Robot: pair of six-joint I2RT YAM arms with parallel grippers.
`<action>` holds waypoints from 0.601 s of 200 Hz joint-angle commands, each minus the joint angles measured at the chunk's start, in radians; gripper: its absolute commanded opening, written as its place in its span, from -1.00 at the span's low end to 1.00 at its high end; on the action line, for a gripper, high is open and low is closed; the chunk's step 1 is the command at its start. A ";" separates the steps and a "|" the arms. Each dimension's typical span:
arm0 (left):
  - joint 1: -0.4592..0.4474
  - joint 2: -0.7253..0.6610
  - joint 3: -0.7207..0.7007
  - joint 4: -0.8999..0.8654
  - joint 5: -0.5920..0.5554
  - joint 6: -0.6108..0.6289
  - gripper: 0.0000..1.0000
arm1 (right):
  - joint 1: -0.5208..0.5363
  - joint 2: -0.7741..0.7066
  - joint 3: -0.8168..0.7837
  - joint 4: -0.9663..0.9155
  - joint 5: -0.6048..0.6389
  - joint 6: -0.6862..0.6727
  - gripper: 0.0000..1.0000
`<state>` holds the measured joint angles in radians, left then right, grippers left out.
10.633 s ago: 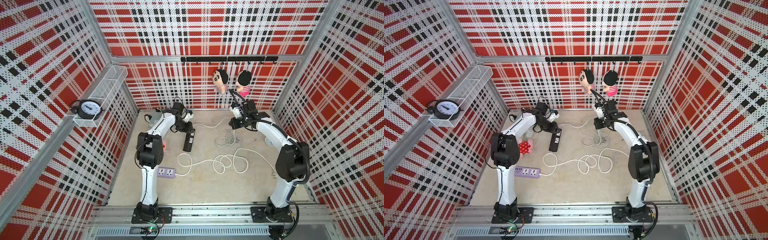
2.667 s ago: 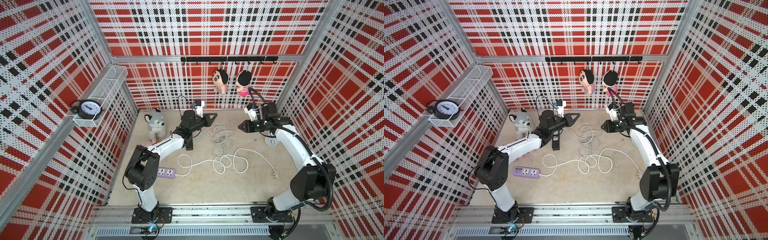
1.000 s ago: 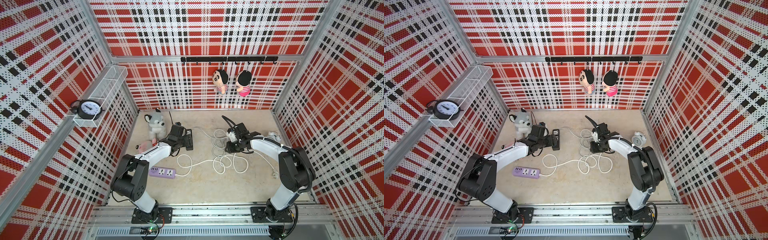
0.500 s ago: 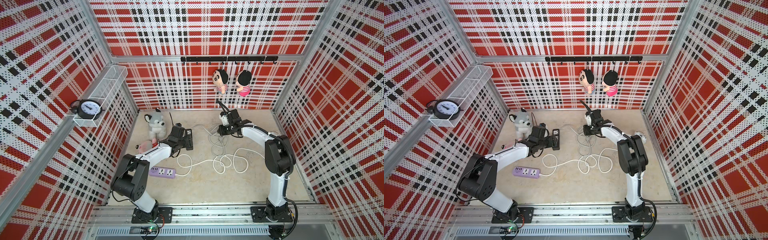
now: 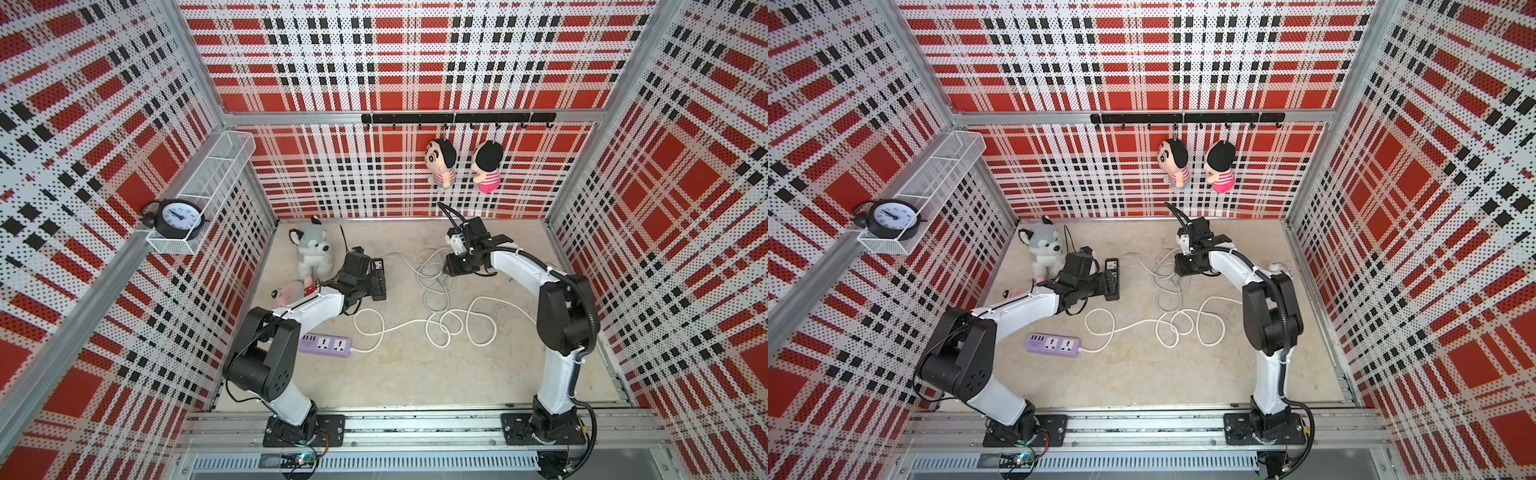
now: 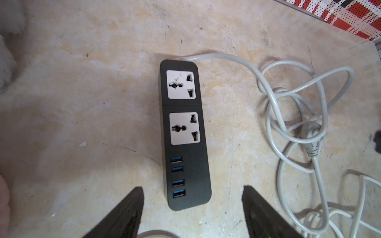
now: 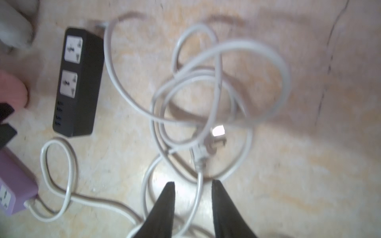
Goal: Unwrap the cord wrapped around the power strip
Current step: Adjust the power cord at the center of the board, then pick up the power cord at the center of the board.
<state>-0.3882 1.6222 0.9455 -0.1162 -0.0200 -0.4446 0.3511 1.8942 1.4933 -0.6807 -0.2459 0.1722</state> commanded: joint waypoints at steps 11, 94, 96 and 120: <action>-0.011 0.026 0.030 -0.044 -0.061 0.033 0.77 | 0.006 -0.060 -0.130 0.035 0.015 0.002 -0.36; -0.035 0.111 0.074 -0.052 -0.093 0.039 0.96 | 0.054 0.069 -0.104 0.223 0.119 0.022 -0.32; -0.036 0.114 0.076 -0.052 -0.092 0.038 0.96 | 0.054 0.072 -0.103 0.226 0.119 0.022 -0.32; -0.040 0.151 0.100 -0.055 -0.098 0.035 0.96 | 0.063 0.112 -0.080 0.233 0.140 0.020 -0.26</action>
<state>-0.4198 1.7382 1.0077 -0.1661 -0.0994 -0.4141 0.4038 1.9659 1.3804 -0.4946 -0.1482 0.1913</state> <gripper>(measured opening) 0.982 0.355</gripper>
